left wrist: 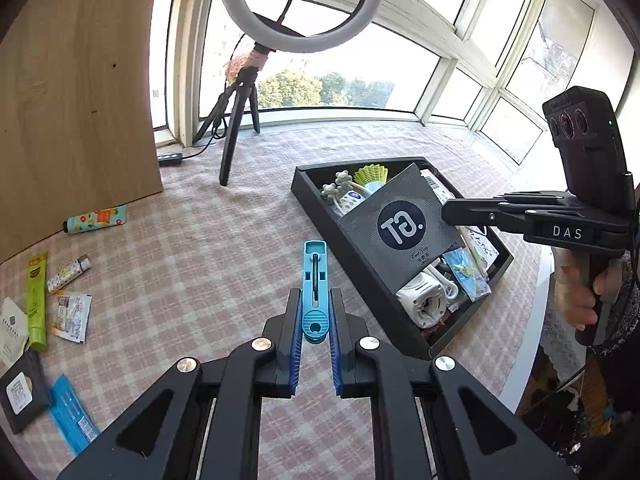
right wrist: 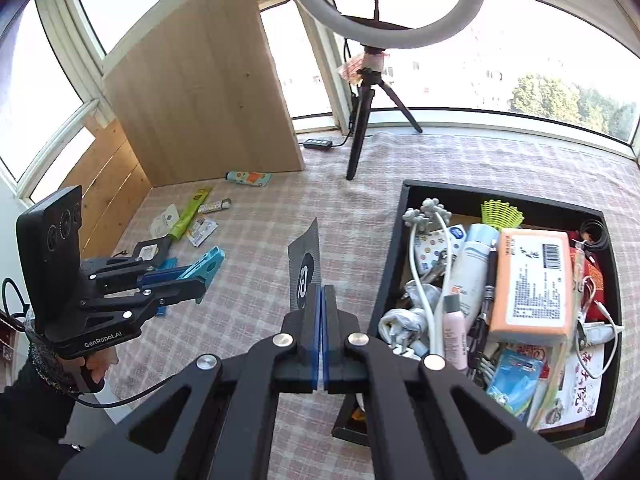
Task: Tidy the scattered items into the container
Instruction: 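Carry pouch in right gripper while left carries clip, open both over tray, then move both grippers back over the remaining items on the cloth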
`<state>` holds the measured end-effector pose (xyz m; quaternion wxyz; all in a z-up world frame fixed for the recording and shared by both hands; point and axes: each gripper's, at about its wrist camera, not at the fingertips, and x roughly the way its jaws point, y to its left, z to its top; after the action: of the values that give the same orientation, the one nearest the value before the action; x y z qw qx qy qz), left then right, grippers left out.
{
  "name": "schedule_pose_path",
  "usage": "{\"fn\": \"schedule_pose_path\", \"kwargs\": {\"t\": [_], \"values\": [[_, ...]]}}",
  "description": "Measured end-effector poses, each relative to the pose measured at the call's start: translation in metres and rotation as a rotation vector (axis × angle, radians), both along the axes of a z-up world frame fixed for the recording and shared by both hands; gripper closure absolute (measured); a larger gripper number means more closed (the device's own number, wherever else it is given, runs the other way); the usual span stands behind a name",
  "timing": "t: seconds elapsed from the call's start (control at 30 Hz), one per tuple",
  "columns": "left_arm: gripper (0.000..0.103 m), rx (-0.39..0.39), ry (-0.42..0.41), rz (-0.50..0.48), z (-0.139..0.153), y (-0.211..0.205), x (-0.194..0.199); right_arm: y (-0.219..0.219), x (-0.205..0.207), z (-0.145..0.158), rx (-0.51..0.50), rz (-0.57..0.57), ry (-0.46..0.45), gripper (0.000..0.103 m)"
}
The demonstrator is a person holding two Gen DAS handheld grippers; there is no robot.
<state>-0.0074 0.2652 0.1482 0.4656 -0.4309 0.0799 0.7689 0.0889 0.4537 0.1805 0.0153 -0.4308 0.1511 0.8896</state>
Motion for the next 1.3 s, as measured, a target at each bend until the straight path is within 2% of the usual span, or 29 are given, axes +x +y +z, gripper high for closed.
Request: {"fn": "schedule_pose_path", "kwargs": {"t": [0.23,0.33,0.43,0.53,0.57,0.6,0.63,0.9,1.03,1.17,1.3], "values": [[0.092,-0.004,0.002,-0.253,0.007,0.113,0.051,0.105,0.074,0.015,0.046,-0.279,-0.004,0.102],[0.092,-0.016,-0.010,-0.338,0.005,0.152,0.073,0.134,0.092,0.012,0.060,-0.354,-0.021,0.103],[0.091,-0.039,0.004,-0.382,0.003,0.186,0.090,0.155,0.099,0.005,0.070,-0.406,-0.038,0.102],[0.068,-0.115,0.021,-0.368,-0.008,0.213,0.093,0.177,0.093,-0.008,0.088,-0.456,-0.081,0.097],[0.072,-0.113,0.019,-0.360,-0.009,0.215,0.092,0.184,0.093,-0.012,0.093,-0.487,-0.100,0.086],[0.072,-0.109,0.019,-0.351,-0.009,0.215,0.090,0.189,0.095,-0.014,0.093,-0.508,-0.100,0.079],[0.072,-0.103,0.022,-0.337,-0.008,0.211,0.088,0.193,0.097,-0.014,0.090,-0.520,-0.091,0.077],[0.072,-0.075,0.001,-0.194,-0.002,0.146,0.044,0.190,0.101,-0.015,0.080,-0.508,-0.065,0.071],[0.072,-0.092,-0.017,-0.079,-0.007,0.105,0.019,0.170,0.087,-0.014,0.078,-0.446,-0.051,0.070],[0.072,-0.120,-0.011,0.035,-0.016,0.055,0.006,0.139,0.063,-0.016,0.079,-0.349,-0.049,0.057],[0.069,-0.146,-0.041,0.184,-0.030,-0.008,-0.009,0.099,0.031,-0.019,0.076,-0.224,-0.052,0.056]]}}
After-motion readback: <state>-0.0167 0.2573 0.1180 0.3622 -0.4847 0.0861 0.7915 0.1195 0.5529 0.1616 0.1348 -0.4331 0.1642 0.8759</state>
